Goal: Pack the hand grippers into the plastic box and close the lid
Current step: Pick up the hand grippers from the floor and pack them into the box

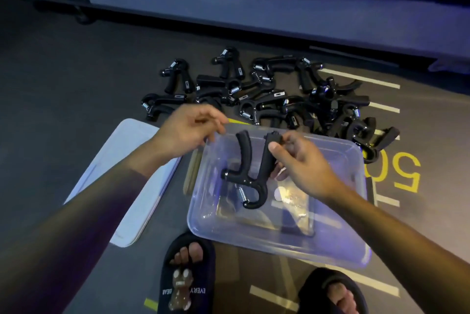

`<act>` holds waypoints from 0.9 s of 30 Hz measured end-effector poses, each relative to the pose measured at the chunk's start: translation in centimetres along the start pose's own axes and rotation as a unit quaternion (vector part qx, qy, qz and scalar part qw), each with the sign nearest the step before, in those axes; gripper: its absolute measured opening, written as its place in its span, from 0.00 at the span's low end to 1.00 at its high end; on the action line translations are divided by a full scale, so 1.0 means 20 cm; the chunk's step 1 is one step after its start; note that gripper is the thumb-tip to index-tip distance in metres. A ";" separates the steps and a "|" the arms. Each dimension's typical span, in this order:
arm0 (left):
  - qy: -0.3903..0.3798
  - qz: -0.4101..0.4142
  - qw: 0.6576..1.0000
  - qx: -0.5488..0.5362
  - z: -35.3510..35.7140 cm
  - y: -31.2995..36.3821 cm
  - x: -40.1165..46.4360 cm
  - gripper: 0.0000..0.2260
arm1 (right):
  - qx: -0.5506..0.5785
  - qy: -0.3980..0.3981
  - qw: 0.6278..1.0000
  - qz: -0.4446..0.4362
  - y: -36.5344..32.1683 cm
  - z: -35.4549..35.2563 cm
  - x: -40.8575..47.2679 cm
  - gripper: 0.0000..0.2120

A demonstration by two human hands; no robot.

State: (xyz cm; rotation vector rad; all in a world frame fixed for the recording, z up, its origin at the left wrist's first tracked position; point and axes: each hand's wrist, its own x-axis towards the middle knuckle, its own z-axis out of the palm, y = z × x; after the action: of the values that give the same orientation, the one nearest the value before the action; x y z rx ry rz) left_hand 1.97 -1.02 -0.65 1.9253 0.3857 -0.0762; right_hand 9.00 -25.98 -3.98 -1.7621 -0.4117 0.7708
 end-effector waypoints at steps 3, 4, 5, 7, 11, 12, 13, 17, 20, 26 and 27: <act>0.081 0.067 0.993 0.049 0.04 -0.11 0.08 0.07 | -0.132 -0.042 0.990 0.031 0.19 0.03 0.02 0.16; 0.073 0.077 0.992 0.065 0.06 -0.14 0.10 0.09 | -0.167 -0.058 0.983 0.052 0.25 0.04 0.03 0.21; 0.058 0.080 0.992 0.077 0.09 -0.17 0.12 0.11 | -0.188 -0.068 0.977 0.076 0.30 0.06 0.05 0.22; 0.023 0.081 0.992 0.098 0.13 -0.20 0.14 0.12 | -0.189 -0.065 0.973 0.117 0.35 0.09 0.07 0.17; 0.018 0.096 0.990 0.097 0.19 -0.22 0.17 0.07 | -0.117 -0.049 0.975 0.180 0.41 0.15 0.14 0.08; 0.024 0.098 0.990 0.095 0.20 -0.23 0.17 0.06 | -0.102 -0.052 0.974 0.194 0.41 0.16 0.16 0.08; 0.028 0.099 0.990 0.094 0.21 -0.23 0.17 0.05 | -0.093 -0.055 0.973 0.206 0.42 0.17 0.18 0.08; 0.040 0.110 0.988 0.102 0.23 -0.23 0.16 0.05 | -0.075 -0.067 0.964 0.246 0.43 0.22 0.22 0.05; 0.043 0.118 0.985 0.115 0.23 -0.22 0.15 0.07 | -0.133 -0.081 0.959 0.237 0.44 0.23 0.22 0.06; 0.047 0.107 0.985 0.130 0.24 -0.21 0.14 0.11 | -0.364 -0.165 0.910 0.114 0.44 0.30 0.15 0.37; 0.047 0.107 0.984 0.131 0.24 -0.21 0.14 0.11 | -0.376 -0.177 0.903 0.105 0.43 0.30 0.14 0.37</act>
State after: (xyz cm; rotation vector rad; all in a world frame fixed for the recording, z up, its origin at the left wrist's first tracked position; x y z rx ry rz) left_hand 3.90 -3.33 -6.87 2.2261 0.2382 0.1113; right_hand 6.19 -22.74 -13.95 -2.4144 -0.8584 1.2019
